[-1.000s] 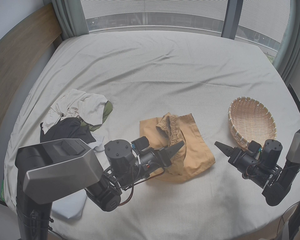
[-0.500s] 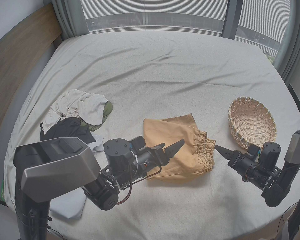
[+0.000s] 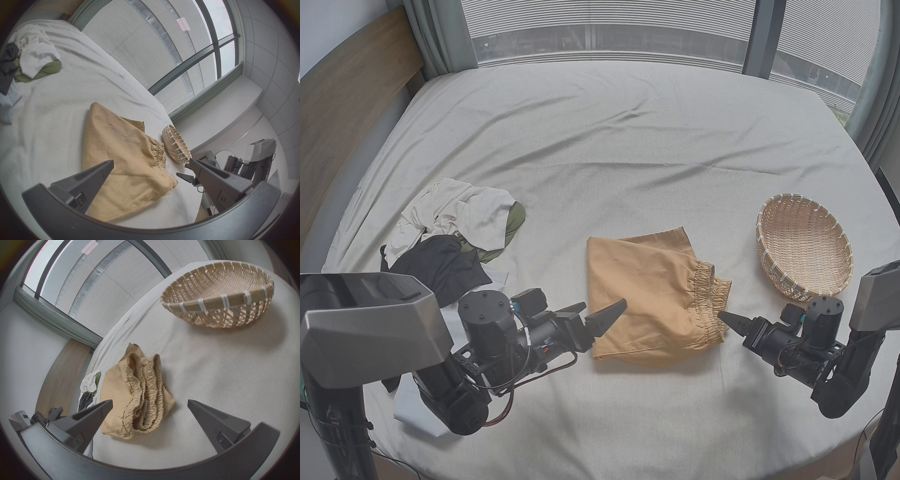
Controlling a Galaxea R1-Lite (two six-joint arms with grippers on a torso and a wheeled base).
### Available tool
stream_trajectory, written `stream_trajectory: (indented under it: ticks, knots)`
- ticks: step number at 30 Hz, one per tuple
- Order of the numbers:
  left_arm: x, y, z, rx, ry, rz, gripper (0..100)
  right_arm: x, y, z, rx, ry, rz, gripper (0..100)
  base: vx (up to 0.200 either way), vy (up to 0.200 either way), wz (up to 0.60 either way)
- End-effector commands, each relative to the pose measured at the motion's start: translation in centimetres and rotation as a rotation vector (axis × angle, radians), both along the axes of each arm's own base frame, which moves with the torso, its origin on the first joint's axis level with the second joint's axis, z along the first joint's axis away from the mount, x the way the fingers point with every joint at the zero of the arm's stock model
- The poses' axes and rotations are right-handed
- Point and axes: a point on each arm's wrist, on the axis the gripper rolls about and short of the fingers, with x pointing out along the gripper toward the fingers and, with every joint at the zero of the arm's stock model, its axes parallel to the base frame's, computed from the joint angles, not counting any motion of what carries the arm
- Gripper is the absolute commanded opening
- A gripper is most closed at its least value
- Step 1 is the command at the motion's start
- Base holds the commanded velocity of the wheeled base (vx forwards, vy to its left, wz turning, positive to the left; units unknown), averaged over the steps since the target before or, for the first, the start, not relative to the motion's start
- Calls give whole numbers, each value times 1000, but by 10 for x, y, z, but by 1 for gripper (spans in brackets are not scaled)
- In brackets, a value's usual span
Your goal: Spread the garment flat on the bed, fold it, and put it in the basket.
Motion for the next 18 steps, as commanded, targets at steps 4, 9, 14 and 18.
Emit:
stream_trajectory:
  ticks: [4, 9, 14, 18]
  knots:
    - [-13, 33, 6, 40, 19, 66, 100, 20, 11, -21, 28, 34, 10, 100, 0, 0, 0]
    - [-20, 52, 8, 51, 43, 104, 100, 32, 17, -30, 32, 26, 16, 100, 0, 0, 0]
    - [-21, 71, 8, 58, 61, 156, 100, 41, 29, -31, 41, 1, 42, 100, 0, 0, 0]
    - [-23, 82, 4, 75, 80, 187, 100, 44, 39, -28, 51, -23, 65, 100, 0, 0, 0]
